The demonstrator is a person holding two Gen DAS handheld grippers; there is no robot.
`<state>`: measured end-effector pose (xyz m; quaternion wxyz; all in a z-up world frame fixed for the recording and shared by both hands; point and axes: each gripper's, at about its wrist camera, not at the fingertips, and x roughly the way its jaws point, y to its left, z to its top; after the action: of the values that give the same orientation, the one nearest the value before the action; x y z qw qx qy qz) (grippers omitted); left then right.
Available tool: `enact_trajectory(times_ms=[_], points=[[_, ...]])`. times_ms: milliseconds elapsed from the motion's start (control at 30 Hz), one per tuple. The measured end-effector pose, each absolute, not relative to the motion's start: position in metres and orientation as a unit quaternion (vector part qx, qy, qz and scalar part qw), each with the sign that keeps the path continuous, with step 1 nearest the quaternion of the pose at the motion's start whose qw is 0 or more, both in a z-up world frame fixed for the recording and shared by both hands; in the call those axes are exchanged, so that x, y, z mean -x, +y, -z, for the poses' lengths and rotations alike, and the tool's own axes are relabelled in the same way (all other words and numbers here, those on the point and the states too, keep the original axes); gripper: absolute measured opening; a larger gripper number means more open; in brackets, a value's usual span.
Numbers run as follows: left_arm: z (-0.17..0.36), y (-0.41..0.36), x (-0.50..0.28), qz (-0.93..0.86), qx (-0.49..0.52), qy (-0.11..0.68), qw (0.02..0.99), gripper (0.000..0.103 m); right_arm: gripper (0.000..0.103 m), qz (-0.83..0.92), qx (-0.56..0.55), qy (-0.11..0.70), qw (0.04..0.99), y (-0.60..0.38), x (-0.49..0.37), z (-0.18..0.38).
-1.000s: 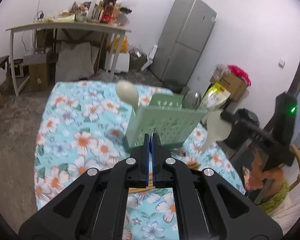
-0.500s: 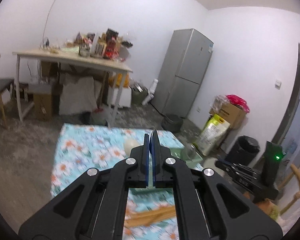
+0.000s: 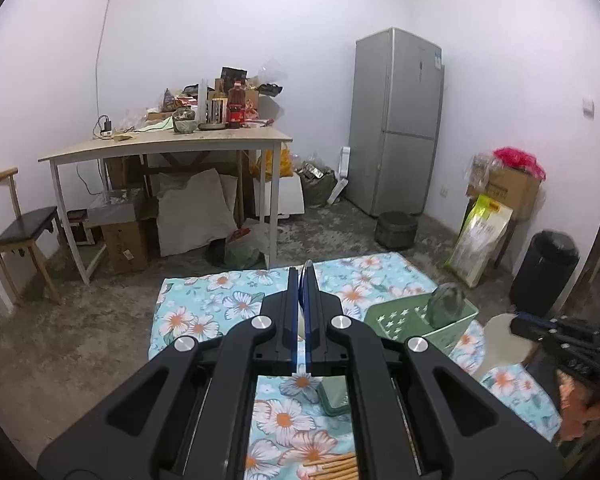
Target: Organize utensils
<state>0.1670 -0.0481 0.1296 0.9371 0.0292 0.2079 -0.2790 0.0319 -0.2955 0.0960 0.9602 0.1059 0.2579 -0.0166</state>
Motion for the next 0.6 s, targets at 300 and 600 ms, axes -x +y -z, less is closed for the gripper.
enact_trajectory(times_ms=[300, 600], points=[[-0.106, -0.073, -0.187, 0.314, -0.021, 0.242, 0.918, 0.004, 0.002, 0.016, -0.107, 0.262, 0.959, -0.295, -0.035, -0.095], [-0.105, -0.065, -0.188, 0.322, 0.012, 0.225, 0.919, 0.042, 0.002, 0.02, -0.109, 0.264, 0.958, -0.296, -0.037, -0.092]])
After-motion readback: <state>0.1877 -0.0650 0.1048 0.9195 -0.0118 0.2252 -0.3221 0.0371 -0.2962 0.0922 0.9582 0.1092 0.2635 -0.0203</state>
